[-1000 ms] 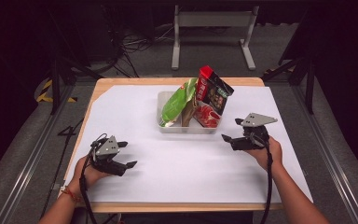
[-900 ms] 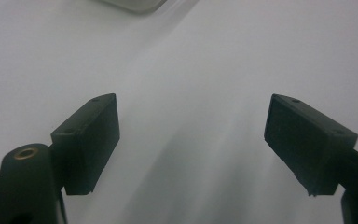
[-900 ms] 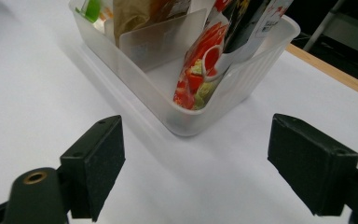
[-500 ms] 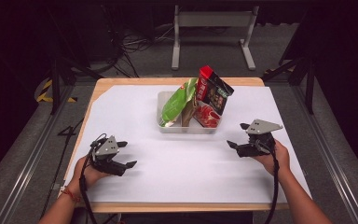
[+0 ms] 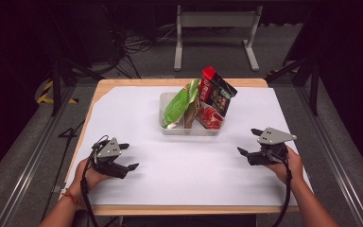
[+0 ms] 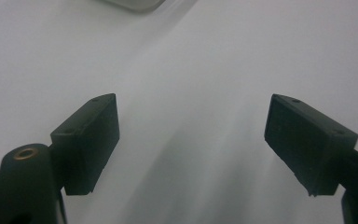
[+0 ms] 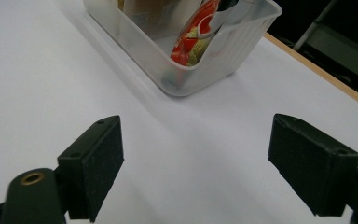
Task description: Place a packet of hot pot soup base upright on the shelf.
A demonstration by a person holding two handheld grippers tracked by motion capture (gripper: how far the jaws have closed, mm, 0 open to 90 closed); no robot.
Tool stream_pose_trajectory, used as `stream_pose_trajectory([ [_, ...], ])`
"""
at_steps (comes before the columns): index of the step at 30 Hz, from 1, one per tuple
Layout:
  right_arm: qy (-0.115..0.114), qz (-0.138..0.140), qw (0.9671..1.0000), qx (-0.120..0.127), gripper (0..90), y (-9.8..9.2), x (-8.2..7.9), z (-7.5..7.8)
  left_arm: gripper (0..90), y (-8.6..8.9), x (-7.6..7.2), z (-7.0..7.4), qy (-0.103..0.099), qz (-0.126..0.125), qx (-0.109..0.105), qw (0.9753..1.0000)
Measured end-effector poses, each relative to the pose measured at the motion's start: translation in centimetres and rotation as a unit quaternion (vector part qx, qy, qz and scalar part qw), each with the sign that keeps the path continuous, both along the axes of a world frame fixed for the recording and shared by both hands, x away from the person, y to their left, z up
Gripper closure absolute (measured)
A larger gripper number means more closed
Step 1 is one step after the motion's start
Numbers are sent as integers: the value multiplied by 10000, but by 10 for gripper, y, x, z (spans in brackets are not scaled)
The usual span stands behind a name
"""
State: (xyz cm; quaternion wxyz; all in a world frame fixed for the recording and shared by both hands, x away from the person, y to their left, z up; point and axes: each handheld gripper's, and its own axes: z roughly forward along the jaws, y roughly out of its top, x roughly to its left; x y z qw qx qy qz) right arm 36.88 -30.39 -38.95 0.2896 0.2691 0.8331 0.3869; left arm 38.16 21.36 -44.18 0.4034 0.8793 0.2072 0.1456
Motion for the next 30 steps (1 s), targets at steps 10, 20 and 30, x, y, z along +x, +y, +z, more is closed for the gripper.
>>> stream_pose_trajectory([
  [10,-31,-73,9999,-83,174,-10,-11,-6,187,0,0,0,-14,4,9,10000],
  [20,1,-299,9996,-1,167,-26,-19,-15,186,0,-1,0,-32,6,27,10000],
  [30,27,-515,9985,192,158,-48,-28,-24,185,-2,-2,-1,-43,7,92,9999],
])
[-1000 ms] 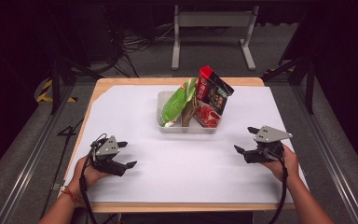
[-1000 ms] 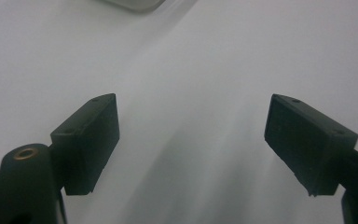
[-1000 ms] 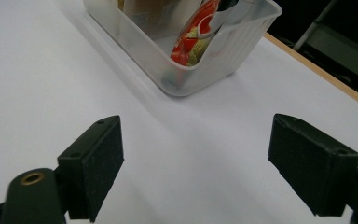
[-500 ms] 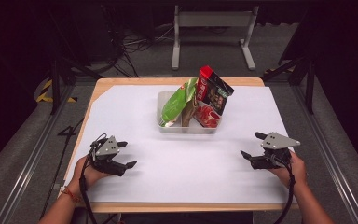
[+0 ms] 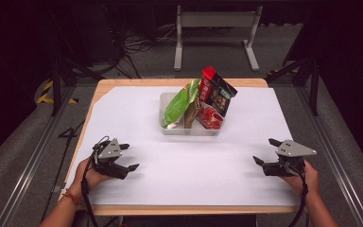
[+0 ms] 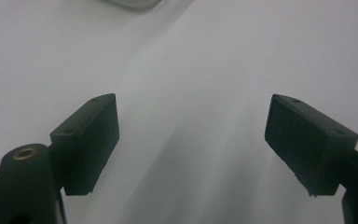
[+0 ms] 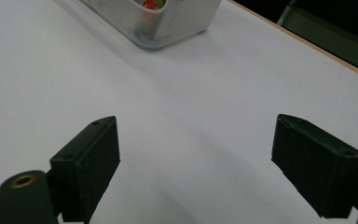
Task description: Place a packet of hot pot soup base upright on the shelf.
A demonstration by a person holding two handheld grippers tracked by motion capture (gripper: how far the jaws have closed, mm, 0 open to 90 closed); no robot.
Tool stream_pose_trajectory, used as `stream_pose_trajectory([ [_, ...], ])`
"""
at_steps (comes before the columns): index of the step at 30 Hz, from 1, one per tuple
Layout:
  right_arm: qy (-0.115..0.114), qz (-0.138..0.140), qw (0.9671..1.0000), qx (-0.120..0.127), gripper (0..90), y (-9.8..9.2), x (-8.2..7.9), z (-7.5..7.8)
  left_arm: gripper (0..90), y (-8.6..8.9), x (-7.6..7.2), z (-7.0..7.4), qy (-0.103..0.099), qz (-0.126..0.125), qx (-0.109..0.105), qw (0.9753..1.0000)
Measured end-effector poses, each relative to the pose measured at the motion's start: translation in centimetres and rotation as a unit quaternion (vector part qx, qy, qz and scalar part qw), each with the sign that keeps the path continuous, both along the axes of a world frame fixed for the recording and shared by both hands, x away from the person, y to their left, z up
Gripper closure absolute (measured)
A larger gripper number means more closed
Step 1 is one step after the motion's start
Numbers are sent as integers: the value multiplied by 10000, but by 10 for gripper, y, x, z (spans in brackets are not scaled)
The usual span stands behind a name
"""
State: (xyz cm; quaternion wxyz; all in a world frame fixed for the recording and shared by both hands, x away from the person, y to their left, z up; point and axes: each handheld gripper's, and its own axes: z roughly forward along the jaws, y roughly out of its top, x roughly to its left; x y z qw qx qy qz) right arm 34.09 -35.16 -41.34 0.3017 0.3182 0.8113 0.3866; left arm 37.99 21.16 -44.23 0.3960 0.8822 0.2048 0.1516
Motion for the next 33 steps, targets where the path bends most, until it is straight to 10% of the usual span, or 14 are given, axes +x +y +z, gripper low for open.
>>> stream_pose_trajectory([
  [21,51,-290,9969,726,148,-33,-14,-17,183,-1,1,-1,21,-46,-75,10000],
  [33,-147,-407,9968,673,136,-33,-18,-22,183,-4,1,0,-29,-76,-61,9999],
])
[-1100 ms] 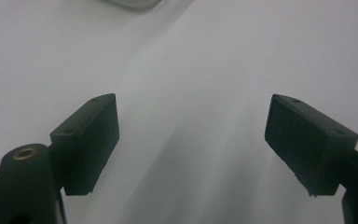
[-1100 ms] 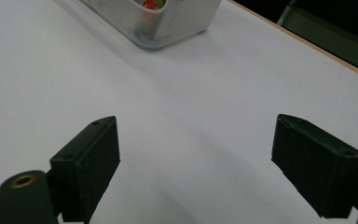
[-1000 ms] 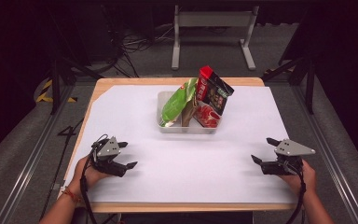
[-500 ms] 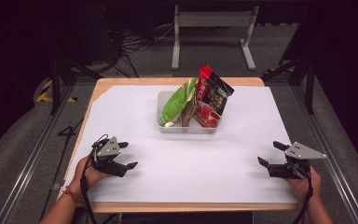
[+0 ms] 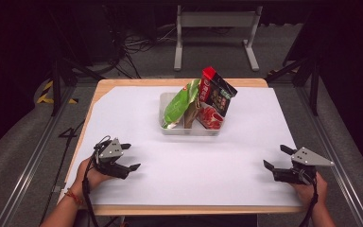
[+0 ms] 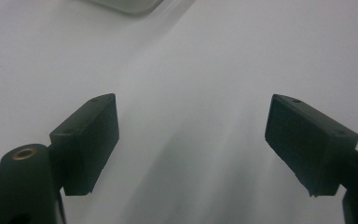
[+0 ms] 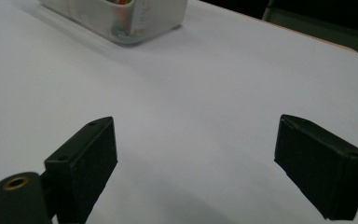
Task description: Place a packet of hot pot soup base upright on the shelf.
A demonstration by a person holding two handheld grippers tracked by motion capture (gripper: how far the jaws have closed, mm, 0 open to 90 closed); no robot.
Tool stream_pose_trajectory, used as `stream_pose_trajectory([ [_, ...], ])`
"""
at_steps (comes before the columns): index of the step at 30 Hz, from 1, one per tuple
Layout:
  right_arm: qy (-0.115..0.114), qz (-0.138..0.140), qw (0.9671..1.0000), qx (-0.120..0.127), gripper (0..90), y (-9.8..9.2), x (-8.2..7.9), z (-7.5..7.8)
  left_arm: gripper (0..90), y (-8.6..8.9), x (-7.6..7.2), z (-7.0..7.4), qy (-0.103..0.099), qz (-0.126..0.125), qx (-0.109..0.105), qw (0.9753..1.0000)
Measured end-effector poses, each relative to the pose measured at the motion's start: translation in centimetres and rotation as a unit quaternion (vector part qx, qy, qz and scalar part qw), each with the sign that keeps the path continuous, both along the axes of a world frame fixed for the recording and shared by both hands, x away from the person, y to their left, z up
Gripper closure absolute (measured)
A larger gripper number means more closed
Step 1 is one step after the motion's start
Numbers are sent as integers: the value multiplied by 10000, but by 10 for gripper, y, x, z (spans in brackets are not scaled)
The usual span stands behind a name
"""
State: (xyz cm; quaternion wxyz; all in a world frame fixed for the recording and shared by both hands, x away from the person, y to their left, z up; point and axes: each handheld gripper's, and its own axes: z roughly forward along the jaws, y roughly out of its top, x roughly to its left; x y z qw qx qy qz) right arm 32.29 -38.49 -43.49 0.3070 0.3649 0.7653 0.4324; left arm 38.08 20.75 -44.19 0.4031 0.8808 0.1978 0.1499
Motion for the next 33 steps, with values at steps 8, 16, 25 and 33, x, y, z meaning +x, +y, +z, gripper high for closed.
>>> stream_pose_trajectory([
  [8,-95,-46,9999,-112,135,3,-2,-1,181,1,-1,0,-14,-25,-28,10000],
  [16,-160,-31,9998,-107,134,2,-3,-2,181,-1,2,-1,-10,-16,40,10000],
  [25,-176,-19,9997,-154,130,4,-3,-3,180,-1,2,-1,-21,-5,29,10000],
  [33,-146,15,9998,-126,122,3,-2,-3,179,-3,3,-1,-14,2,26,10000],
])
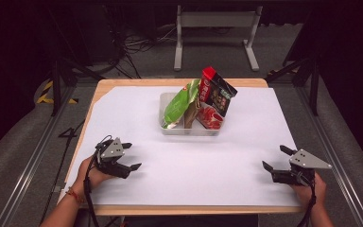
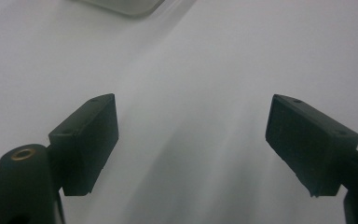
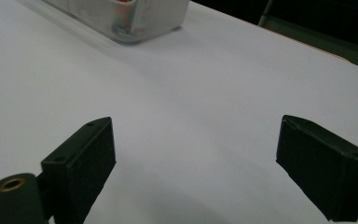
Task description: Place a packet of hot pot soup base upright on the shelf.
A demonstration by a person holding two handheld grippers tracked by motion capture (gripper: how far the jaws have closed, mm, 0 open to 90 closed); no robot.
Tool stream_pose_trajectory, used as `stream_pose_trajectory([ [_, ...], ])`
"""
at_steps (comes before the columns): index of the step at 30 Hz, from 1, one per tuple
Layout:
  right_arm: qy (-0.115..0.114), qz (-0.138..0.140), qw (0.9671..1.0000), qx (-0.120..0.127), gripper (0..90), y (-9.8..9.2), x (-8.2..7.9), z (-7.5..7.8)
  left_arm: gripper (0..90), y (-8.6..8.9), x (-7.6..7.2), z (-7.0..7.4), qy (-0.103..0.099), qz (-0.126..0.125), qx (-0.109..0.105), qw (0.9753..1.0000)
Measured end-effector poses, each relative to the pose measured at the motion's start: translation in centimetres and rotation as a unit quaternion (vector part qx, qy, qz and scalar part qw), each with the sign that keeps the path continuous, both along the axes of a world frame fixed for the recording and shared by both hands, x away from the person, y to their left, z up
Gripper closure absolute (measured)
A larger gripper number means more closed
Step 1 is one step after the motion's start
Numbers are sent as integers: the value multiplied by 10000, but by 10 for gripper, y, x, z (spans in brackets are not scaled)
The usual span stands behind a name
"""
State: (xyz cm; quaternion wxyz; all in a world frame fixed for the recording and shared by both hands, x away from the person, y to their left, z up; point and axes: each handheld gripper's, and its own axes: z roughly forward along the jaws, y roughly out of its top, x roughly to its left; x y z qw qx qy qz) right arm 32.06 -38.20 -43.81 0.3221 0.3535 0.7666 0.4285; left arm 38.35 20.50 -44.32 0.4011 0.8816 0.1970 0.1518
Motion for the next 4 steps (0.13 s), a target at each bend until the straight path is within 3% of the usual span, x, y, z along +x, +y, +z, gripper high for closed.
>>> stream_pose_trajectory([
  [4,37,-7,10000,22,119,-1,1,0,179,0,1,0,4,21,-9,10000],
])
